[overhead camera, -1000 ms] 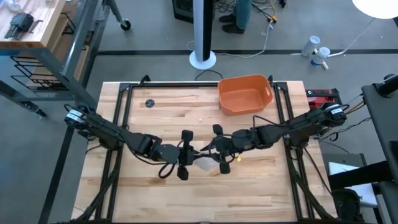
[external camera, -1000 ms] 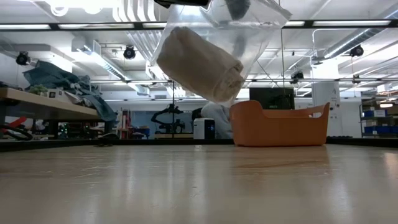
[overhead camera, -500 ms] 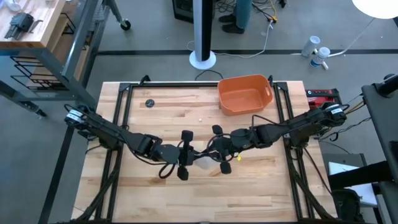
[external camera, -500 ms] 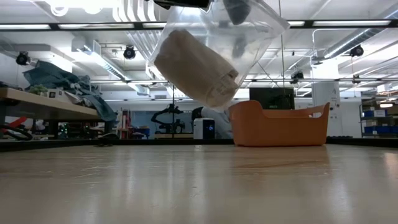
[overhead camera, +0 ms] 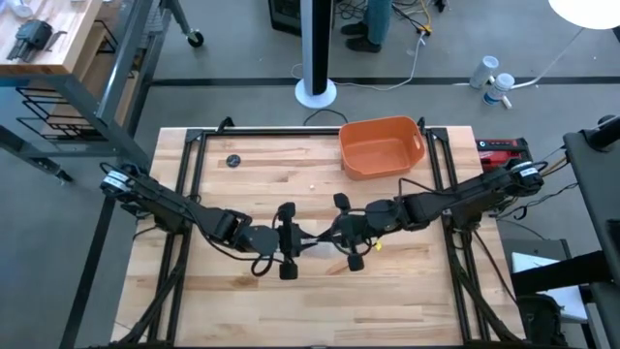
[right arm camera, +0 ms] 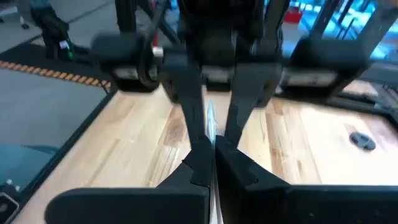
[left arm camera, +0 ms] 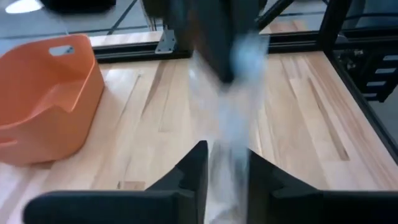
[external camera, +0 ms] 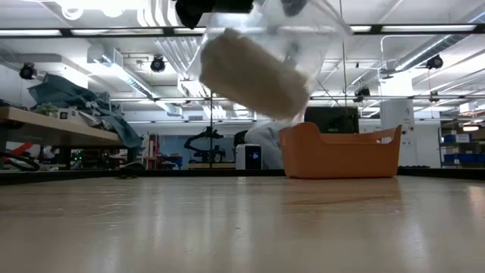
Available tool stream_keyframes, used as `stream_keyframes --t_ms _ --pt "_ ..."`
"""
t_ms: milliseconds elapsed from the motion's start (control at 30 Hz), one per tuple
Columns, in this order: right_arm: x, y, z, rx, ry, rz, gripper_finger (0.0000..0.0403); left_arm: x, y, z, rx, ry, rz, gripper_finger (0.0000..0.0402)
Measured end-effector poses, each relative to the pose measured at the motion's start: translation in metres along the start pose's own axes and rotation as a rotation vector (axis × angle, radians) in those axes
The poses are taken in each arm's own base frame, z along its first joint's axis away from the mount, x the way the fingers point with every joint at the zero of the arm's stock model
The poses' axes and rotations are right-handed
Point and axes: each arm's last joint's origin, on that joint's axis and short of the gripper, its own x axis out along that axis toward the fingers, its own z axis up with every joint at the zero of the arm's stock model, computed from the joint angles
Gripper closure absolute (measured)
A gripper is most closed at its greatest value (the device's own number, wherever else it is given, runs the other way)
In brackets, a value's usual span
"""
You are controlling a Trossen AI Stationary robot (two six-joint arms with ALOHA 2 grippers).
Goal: Roll bandage
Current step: Close the transparent zip bag
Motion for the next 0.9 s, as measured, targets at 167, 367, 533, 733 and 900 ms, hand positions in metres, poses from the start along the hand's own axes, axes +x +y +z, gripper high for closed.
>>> stream_keyframes --t_ms 167,367,533,733,900 --pt "-0.014 0.000 0.004 0.013 -0.054 0.027 0.0402 0.000 0.000 -0.002 -0.017 0.004 -0.006 0.0313" --pt "-0.030 -0.002 0.001 0.031 -0.055 -0.017 0.0402 -0.002 -0.005 -0.002 -0.015 0.001 -0.026 0.0276" --pt "-0.045 -0.002 -0.008 0.043 0.009 -0.101 0.0403 -0.002 -0.006 -0.004 -0.038 0.015 -0.045 0.0251" --pt "-0.052 -0.001 -0.015 0.093 0.048 -0.103 0.0403 -0.004 -0.006 -0.004 -0.093 0.039 -0.091 0.0234" --pt "-0.043 0.000 -0.025 0.100 0.079 -0.103 0.0403 -0.002 0.002 0.008 -0.048 -0.081 0.057 0.0229"
